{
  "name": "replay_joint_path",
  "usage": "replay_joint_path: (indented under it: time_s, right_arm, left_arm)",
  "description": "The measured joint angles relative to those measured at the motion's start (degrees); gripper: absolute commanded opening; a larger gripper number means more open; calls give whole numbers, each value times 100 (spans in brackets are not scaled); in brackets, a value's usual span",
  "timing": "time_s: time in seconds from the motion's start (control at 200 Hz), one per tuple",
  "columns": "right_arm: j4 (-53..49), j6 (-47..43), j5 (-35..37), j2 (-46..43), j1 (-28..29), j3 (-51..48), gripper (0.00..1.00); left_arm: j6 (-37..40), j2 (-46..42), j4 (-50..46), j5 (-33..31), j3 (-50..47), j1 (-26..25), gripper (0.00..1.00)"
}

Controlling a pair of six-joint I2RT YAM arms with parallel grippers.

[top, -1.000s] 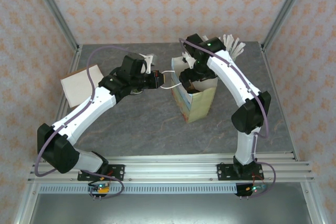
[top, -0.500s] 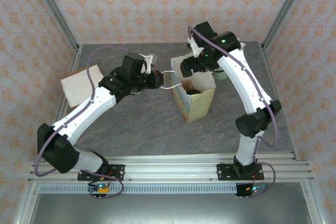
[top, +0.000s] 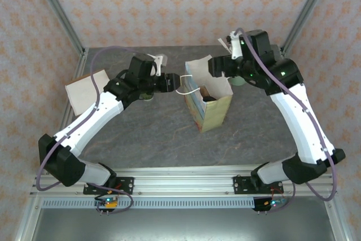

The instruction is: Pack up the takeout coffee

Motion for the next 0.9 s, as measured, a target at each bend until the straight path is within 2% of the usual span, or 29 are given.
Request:
replay_joint_path:
  time_s: [0.05, 0.125, 0.325, 0.44, 0.641, 0.901]
  right_arm:
    - [214, 44, 234, -136, -181, -151, 91]
    - [538, 122, 564, -313, -533, -369, 92]
    - [1296, 461, 852, -481, -1757, -931, 90]
    - [1644, 608, 839, -367, -2168, -1261, 87]
    - [2037, 695, 619, 166, -2527, -1421, 79]
    - [2256, 501, 249, 835, -2540, -1456, 67]
  left_arm:
    - [-59, -20, 11, -22, 105, 0, 79]
    - [-83, -133, 42, -59, 153, 0, 83]
    - [-195, -599, 168, -247, 160, 0, 85]
    - [-201, -776, 227, -391, 166, 0, 85]
    - [-199, -796, 243, -643, 192, -2, 85]
    - [-188, -796, 199, -1084, 192, 0, 85]
